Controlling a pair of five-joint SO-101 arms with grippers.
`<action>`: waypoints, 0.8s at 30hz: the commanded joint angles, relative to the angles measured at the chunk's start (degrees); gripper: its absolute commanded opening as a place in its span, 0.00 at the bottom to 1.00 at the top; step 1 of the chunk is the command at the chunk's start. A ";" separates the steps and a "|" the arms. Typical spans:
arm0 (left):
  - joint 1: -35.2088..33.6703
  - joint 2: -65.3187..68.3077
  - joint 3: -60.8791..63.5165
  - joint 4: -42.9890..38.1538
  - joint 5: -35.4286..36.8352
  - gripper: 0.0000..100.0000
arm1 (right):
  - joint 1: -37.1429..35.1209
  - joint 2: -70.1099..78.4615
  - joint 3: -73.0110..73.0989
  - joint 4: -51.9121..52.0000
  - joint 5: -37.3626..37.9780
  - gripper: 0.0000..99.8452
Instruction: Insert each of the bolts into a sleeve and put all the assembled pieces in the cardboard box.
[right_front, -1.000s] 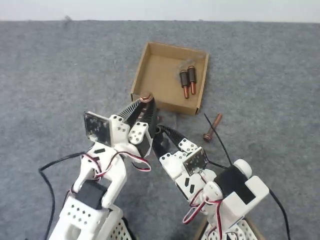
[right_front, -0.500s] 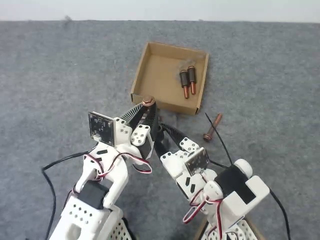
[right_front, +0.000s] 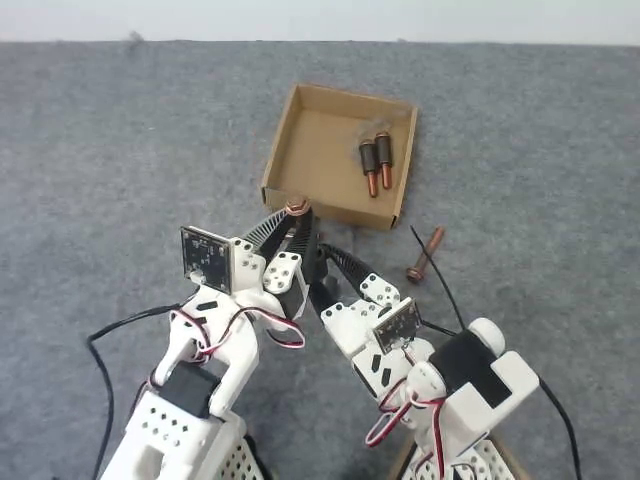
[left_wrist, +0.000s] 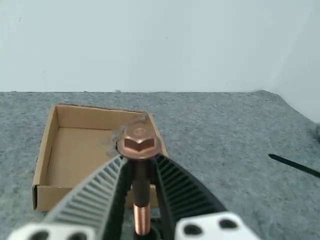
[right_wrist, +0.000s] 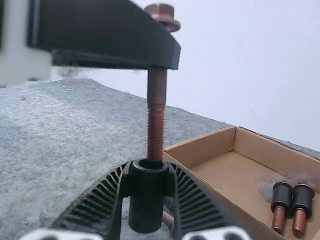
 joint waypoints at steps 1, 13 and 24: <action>0.35 -1.67 0.04 -1.67 0.18 0.01 | 0.84 -3.03 -0.44 -1.63 0.53 0.01; 2.99 -1.93 1.36 -1.67 -4.92 0.01 | 1.71 -2.86 -0.62 -1.45 0.62 0.01; 3.08 -1.76 1.36 3.16 -4.92 0.01 | 2.68 -3.21 -0.62 -1.54 0.62 0.01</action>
